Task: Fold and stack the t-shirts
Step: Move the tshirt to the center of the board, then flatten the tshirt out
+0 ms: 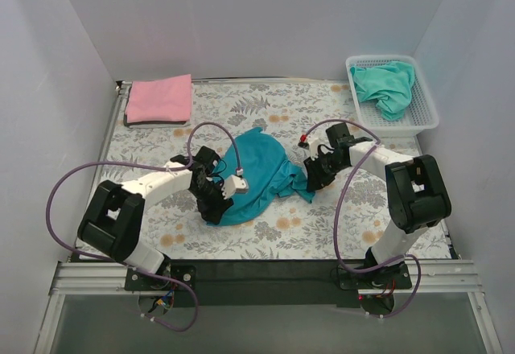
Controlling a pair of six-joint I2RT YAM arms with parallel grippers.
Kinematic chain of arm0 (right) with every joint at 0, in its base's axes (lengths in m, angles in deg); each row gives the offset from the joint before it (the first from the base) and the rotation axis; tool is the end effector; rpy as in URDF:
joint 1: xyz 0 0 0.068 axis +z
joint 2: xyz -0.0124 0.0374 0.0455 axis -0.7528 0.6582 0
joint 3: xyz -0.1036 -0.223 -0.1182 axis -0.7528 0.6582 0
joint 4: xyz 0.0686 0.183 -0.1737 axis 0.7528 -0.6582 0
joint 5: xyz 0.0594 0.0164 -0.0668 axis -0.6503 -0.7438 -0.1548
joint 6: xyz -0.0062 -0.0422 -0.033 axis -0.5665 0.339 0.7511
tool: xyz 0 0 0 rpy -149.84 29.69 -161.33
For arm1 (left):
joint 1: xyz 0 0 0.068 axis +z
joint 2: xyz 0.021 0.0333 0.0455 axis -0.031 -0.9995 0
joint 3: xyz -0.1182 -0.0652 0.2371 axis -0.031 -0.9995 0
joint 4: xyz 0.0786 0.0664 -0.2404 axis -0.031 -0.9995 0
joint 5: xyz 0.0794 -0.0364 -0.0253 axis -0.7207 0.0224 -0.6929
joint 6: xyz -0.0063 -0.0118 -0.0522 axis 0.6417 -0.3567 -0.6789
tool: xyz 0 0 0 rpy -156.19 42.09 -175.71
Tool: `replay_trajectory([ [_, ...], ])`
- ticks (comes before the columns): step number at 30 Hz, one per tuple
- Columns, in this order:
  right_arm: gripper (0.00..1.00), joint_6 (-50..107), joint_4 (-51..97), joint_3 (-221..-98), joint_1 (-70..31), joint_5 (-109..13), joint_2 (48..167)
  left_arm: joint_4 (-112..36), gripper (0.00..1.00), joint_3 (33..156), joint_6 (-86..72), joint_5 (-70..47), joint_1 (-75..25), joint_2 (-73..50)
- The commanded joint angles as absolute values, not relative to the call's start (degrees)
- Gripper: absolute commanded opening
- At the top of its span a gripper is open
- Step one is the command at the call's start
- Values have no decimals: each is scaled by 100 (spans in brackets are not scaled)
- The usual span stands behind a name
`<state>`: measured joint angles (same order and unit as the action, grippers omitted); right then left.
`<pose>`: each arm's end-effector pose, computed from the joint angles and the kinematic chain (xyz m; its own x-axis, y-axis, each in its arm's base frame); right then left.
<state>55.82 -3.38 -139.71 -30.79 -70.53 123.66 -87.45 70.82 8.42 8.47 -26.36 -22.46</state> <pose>0.2937 0.1145 0.1617 -0.6695 -0.5411 -0.5088 -0.7279 0.6142 0.3046 0.2060 -0.1292 0.1694 -0.8484 0.5172 -0.1129 0.5053 0.7277 -0.4638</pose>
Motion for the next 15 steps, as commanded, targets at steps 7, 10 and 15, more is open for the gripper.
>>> replay_trajectory([
  [7,1,5886,-564,-14419,-3240,-6566,12153,-8646,0,7176,962,89,-2565,-2442],
  [10,1,6079,-608,-14778,-3573,-6390,12004,-8725,0,7703,795,308,-2083,-2486],
  [15,1,6457,-757,-15709,-4022,-6205,11968,-9042,0,9754,348,783,-949,-3257],
])
